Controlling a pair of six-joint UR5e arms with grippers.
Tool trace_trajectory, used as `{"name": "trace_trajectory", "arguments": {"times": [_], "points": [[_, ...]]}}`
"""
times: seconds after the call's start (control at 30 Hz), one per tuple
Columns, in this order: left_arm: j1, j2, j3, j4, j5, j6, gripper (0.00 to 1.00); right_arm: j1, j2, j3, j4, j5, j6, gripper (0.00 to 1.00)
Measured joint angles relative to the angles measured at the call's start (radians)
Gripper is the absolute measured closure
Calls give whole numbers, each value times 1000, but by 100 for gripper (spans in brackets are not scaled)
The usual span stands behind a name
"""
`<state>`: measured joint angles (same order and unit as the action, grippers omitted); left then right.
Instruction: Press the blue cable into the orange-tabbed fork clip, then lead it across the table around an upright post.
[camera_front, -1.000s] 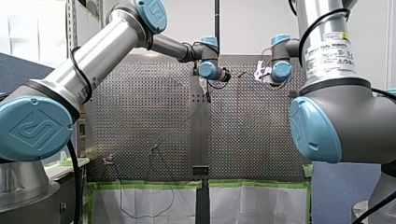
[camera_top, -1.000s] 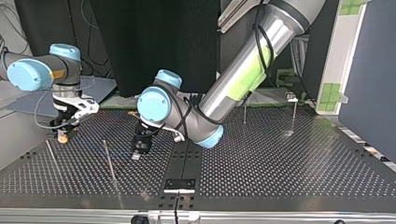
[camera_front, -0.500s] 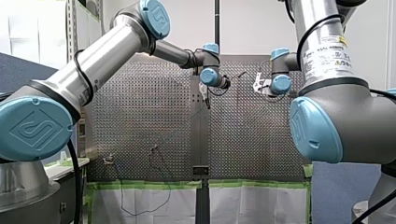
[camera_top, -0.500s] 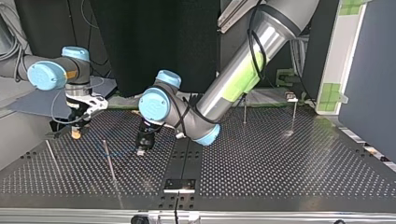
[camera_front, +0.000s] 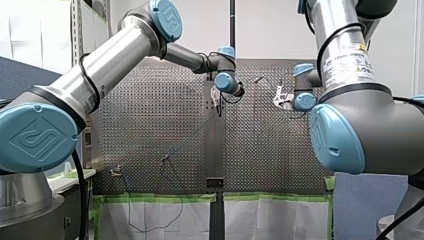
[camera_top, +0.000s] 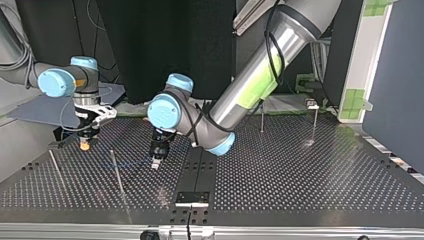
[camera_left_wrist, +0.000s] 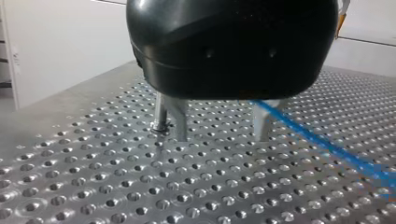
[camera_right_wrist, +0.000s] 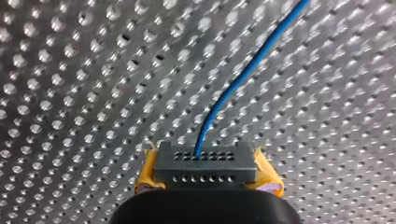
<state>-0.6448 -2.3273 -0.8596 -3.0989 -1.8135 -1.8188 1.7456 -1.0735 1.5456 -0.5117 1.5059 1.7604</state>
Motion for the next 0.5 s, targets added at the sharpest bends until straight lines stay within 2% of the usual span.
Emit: {"name": "trace_trajectory", "arguments": {"times": [0.03,0.27,0.5], "points": [[0,0,0,-4,-1,2,1,-2,6,0,-9,-4,0,100],[-3,0,0,-20,-15,8,1,-8,41,0,-71,-21,-2,100],[-3,0,0,-21,-17,9,1,-3,100,3,-75,-28,-8,100]]}}
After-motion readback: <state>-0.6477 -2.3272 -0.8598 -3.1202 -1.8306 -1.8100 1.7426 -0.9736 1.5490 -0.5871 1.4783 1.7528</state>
